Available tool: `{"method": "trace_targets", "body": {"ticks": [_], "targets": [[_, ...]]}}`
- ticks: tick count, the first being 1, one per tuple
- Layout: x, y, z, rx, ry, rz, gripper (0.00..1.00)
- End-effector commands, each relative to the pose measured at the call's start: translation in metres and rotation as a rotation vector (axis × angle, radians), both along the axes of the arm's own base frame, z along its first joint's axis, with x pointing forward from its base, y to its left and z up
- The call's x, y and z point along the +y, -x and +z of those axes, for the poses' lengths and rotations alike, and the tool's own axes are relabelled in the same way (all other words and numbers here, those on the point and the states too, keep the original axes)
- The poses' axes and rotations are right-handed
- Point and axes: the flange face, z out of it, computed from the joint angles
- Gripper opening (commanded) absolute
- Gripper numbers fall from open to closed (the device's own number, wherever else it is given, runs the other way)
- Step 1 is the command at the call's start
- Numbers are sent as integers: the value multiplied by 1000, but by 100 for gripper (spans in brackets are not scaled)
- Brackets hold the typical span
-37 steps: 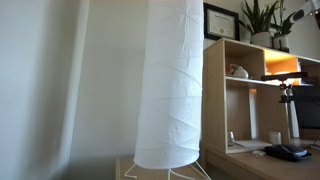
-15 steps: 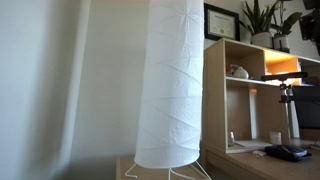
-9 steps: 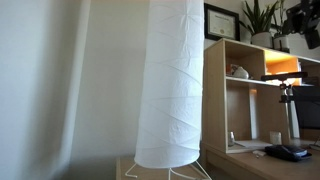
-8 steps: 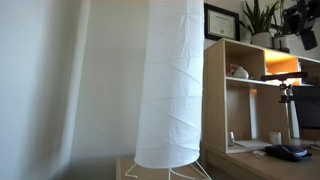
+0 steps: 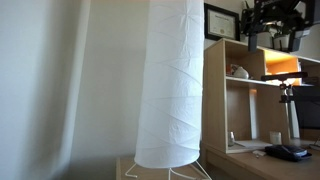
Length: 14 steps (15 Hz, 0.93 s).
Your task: Close the drawer on the right
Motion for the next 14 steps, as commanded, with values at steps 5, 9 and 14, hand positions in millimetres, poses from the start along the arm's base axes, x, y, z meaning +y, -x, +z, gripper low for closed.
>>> {"method": "trace_targets", "body": {"ticks": [5,9,14], "targets": [[1,-8,2,-87,-57,103,100],[0,-7,3,-88,-56,103,100],[3,-25,-23,2,-182,123,100]]}}
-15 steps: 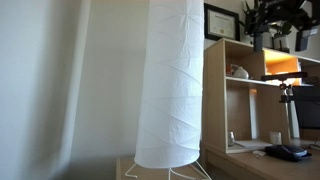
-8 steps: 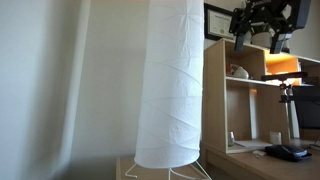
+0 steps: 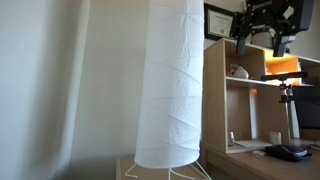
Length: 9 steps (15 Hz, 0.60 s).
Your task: Close the drawer on the right
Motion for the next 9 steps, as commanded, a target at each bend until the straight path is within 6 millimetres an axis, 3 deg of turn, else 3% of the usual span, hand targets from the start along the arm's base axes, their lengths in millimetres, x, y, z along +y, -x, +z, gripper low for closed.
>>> {"method": "trace_targets", "body": {"ticks": [1,4,9], "targets": [[2,-21,-20,75,-143,73,100],[5,-33,-41,146,-290,142,100],[6,-44,-62,214,-348,147,100]]}}
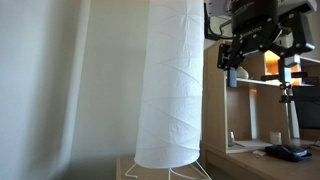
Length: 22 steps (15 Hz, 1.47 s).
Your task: Close the drawer on the right
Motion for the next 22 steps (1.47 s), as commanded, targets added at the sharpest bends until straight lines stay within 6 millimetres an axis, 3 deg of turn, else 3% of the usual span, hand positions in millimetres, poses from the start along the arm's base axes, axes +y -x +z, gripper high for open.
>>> {"method": "trace_targets", "body": {"ticks": [1,5,15,22], "targets": [[6,-9,-4,20,-15,30,100],[8,-4,-13,20,0,16,100],[12,-5,-13,15,14,5,100],[-6,-17,-46,54,73,-42,100]]}}
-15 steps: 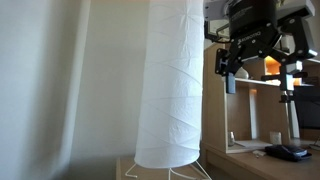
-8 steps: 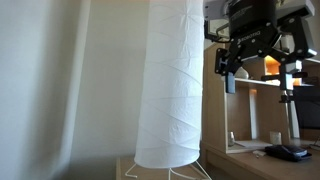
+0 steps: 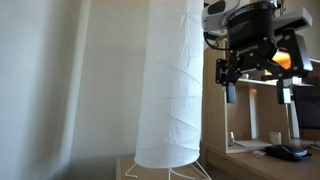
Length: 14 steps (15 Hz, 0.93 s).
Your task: Close the drawer on the right
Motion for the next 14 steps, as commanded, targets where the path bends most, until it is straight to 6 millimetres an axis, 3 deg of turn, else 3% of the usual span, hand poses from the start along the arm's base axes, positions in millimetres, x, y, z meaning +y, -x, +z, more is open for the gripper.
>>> {"method": "trace_targets", "body": {"ticks": [1,7,14], "targets": [[-12,-10,-18,28,51,-40,100],[-30,-16,-60,129,74,-34,100],[-29,-15,-70,118,60,-38,100]]}}
